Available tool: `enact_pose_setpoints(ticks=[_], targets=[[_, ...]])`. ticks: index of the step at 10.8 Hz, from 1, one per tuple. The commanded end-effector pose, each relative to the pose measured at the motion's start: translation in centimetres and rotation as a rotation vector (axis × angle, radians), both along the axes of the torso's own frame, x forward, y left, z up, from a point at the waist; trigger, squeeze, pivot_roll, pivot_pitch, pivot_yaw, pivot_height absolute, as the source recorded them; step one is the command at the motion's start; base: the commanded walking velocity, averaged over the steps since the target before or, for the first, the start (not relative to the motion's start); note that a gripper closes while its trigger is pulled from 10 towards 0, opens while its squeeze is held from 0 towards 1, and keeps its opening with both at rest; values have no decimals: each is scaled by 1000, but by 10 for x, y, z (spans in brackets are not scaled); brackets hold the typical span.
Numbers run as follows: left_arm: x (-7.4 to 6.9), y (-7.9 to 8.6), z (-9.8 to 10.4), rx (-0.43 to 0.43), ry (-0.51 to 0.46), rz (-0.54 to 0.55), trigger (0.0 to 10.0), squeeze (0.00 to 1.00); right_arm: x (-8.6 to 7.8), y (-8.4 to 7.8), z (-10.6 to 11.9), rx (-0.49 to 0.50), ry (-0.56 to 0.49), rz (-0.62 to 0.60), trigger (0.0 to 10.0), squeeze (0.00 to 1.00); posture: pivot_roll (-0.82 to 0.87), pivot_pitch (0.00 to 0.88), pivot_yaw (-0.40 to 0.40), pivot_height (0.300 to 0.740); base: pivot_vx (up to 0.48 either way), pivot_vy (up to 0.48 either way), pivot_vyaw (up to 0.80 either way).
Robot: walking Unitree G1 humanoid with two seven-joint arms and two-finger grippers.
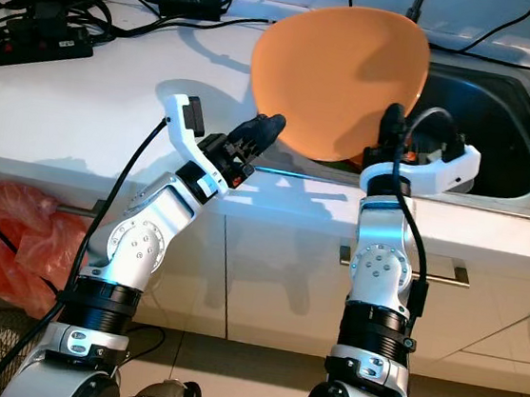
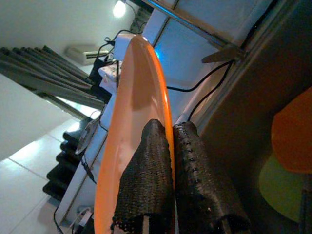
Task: Kitchen organization
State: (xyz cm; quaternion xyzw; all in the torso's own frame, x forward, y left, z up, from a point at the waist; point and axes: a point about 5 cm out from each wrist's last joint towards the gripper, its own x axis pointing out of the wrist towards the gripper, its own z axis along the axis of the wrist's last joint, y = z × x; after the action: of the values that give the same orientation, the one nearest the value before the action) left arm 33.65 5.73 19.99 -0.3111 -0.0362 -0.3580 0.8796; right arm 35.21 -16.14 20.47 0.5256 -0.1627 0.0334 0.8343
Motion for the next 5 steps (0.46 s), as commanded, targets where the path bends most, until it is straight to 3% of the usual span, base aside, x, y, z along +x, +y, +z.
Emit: enact_pose_setpoints(ticks=[1,3,5], targets=[[-2,-2,1,22,-15,-12,10000,0,3,1,14,25,-50,-4,0,0,103,51,0,740,0,0,0],[-3,-2,-1,44,-22,-11,10000,0,6,-4,16,68,-45,-22,0,0,105,51,0,740,0,0,0],[-3,-3,-6,102,-30,-2,10000,0,8,-14,19,37,-33,-90,0,0,103,53,1,740,0,0,0]])
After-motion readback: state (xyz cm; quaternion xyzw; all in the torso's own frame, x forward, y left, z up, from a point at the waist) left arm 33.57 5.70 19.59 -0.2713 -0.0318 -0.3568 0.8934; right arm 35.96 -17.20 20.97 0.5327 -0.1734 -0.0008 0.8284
